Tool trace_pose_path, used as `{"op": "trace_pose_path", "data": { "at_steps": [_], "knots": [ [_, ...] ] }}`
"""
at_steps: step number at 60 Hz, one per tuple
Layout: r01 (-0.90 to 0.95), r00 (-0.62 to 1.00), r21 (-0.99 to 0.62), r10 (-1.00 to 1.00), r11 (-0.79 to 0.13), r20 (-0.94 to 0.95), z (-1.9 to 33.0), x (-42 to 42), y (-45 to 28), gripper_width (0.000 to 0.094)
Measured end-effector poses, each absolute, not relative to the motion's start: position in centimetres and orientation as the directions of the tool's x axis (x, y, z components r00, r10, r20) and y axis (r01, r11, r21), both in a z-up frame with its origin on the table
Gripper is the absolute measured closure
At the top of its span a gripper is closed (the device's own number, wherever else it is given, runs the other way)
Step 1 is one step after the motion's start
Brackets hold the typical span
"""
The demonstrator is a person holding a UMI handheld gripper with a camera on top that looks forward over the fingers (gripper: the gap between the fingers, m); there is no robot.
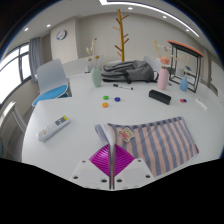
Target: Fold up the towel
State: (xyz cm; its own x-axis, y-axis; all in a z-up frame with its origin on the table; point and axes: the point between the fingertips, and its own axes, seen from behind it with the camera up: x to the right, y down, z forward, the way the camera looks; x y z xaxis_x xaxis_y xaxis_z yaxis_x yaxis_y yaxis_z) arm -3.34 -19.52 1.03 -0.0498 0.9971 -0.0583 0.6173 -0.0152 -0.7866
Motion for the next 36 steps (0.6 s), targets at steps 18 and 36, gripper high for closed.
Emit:
{"op": "trace_pose_path", "data": {
  "at_steps": [18, 36],
  "knots": [
    [0.547, -0.022, -0.812, 0.966, -0.203, -0.257, 12.7, -3.1, -16.2, 0.0906],
    [0.638, 0.132, -0.752, 0.986, -0.164, -0.103, 4.3, -5.1, -1.4, 0.0902]
  ]
}}
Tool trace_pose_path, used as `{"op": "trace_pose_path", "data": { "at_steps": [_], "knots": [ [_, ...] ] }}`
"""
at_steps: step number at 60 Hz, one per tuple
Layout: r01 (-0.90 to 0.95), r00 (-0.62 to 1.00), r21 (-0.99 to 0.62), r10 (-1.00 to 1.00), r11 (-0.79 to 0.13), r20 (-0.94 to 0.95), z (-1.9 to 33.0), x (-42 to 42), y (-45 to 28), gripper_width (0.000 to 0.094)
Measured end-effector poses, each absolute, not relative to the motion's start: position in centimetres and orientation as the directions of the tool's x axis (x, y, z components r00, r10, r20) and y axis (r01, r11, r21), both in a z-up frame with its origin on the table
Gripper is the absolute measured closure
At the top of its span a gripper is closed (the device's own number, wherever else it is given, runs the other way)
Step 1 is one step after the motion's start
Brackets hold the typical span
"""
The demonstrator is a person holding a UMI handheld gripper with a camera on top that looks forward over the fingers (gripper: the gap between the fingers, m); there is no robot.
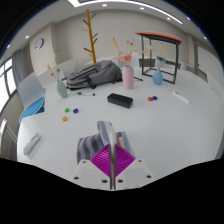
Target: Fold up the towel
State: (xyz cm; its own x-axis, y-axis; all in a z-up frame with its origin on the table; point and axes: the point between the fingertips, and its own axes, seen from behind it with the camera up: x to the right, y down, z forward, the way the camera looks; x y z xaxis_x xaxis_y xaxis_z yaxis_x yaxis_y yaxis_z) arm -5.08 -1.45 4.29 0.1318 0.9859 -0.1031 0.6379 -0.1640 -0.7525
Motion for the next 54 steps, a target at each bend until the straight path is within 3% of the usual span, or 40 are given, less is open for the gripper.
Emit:
{"op": "trace_pose_path", "data": {
  "at_steps": [6, 10, 12, 18, 20, 37, 45, 54],
  "knots": [
    [0.676, 0.144, -0.725, 0.988, -0.135, -0.05, 1.0, -4.9, 0.6, 0.0871],
    [0.679, 0.15, -0.72, 0.987, -0.141, -0.052, 0.4, -4.7, 1.0, 0.0773],
    [0.674, 0.155, -0.724, 0.987, -0.144, -0.052, 0.5, -4.5, 1.2, 0.065],
    [0.66, 0.164, -0.743, 0.986, -0.108, 0.002, 2.5, -3.6, 2.3, 0.0063],
    [0.651, 0.164, -0.752, 0.986, -0.104, 0.006, 3.9, -3.2, 2.3, 0.0108],
    [0.602, 0.104, -0.797, 0.994, -0.042, 0.027, 20.6, 9.9, -2.7, 0.0096],
    [0.586, 0.112, -0.808, 0.994, -0.06, 0.008, 24.4, 14.2, -4.7, 0.0092],
    [0.575, 0.131, -0.816, 0.991, -0.049, 0.033, 25.5, 16.3, -5.6, 0.0088]
  ]
}}
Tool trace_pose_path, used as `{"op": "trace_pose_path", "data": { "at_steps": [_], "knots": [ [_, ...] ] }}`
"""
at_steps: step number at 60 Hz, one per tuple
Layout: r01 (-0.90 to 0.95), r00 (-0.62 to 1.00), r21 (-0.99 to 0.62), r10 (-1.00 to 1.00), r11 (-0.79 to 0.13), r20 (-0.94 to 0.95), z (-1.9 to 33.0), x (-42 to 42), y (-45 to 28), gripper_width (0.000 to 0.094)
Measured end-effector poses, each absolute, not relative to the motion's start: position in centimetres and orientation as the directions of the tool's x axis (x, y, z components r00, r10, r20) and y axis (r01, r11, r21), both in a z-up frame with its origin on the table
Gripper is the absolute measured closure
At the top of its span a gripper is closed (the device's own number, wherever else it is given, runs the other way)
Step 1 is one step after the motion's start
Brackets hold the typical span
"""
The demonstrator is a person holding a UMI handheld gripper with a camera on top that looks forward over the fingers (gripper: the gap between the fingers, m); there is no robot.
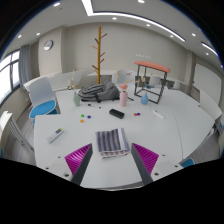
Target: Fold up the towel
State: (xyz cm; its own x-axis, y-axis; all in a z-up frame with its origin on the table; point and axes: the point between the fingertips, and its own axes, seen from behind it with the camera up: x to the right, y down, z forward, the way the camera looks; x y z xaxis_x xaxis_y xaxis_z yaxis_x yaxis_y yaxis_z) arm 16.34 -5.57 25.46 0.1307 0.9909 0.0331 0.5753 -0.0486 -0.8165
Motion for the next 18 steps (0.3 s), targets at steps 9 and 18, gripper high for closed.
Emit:
{"op": "trace_pose_path", "data": {
  "at_steps": [9, 18],
  "knots": [
    [0.58, 0.128, -0.813, 0.991, -0.047, 0.034, 25.0, 17.3, -6.3, 0.009],
    [0.582, 0.13, -0.812, 0.99, -0.038, 0.048, 24.7, 17.8, -6.3, 0.0089]
  ]
}}
